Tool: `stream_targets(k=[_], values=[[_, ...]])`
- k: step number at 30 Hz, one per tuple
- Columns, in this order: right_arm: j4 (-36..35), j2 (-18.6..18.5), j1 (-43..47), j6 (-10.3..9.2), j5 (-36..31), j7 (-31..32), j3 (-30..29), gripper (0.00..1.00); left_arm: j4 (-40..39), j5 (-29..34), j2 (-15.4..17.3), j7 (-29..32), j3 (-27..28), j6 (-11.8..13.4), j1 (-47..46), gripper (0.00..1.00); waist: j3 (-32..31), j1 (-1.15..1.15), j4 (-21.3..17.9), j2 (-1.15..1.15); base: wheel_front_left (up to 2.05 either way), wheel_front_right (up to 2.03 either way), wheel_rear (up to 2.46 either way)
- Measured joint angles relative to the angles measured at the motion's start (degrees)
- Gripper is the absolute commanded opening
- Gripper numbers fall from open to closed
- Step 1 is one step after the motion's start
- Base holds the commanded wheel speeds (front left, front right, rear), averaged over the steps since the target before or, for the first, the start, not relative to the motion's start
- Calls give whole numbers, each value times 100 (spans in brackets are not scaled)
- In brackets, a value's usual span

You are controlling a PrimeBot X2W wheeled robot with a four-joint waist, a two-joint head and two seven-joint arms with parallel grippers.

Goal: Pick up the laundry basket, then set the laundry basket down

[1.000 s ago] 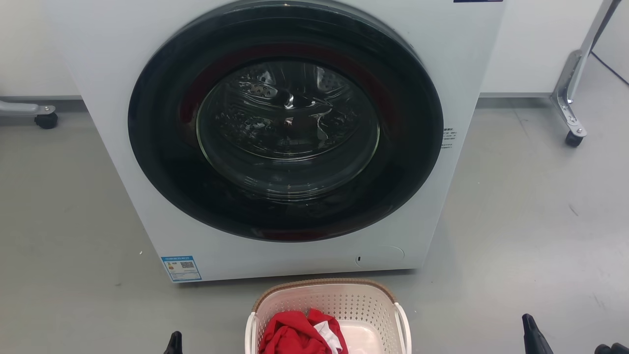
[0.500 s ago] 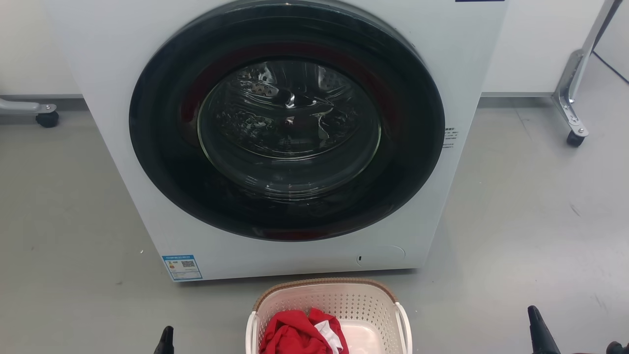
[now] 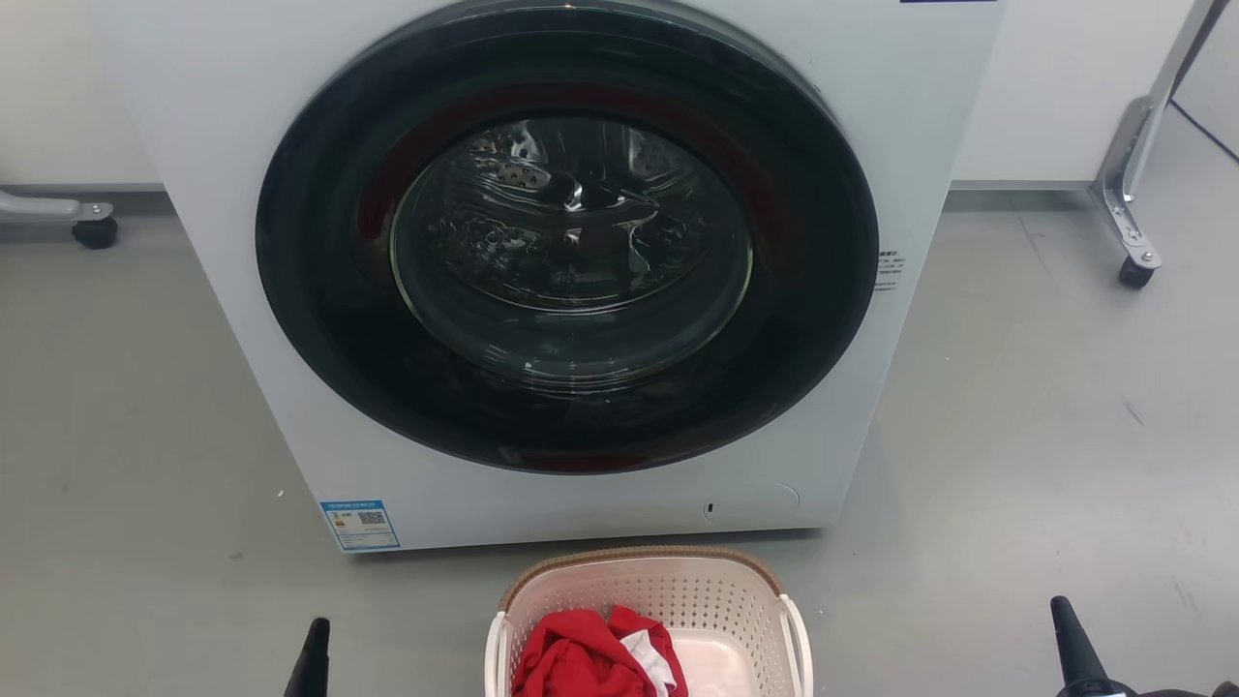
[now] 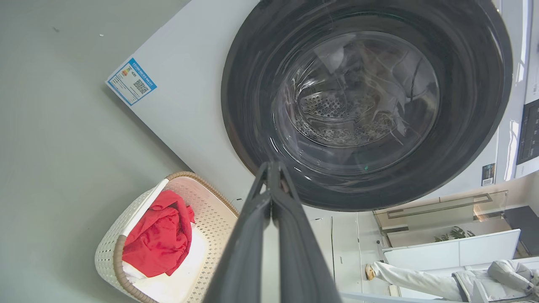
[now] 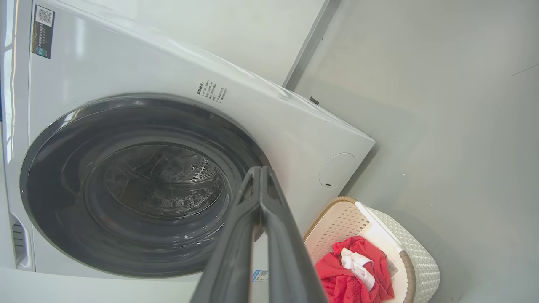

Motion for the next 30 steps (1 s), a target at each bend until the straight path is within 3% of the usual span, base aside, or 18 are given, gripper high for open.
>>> stream_targets(k=[30], values=[[202,323,-289,412,2141,599,-745,0,126,-2228,-79,505,545,-446,-359,0,20,0,29,0,0,0,0]])
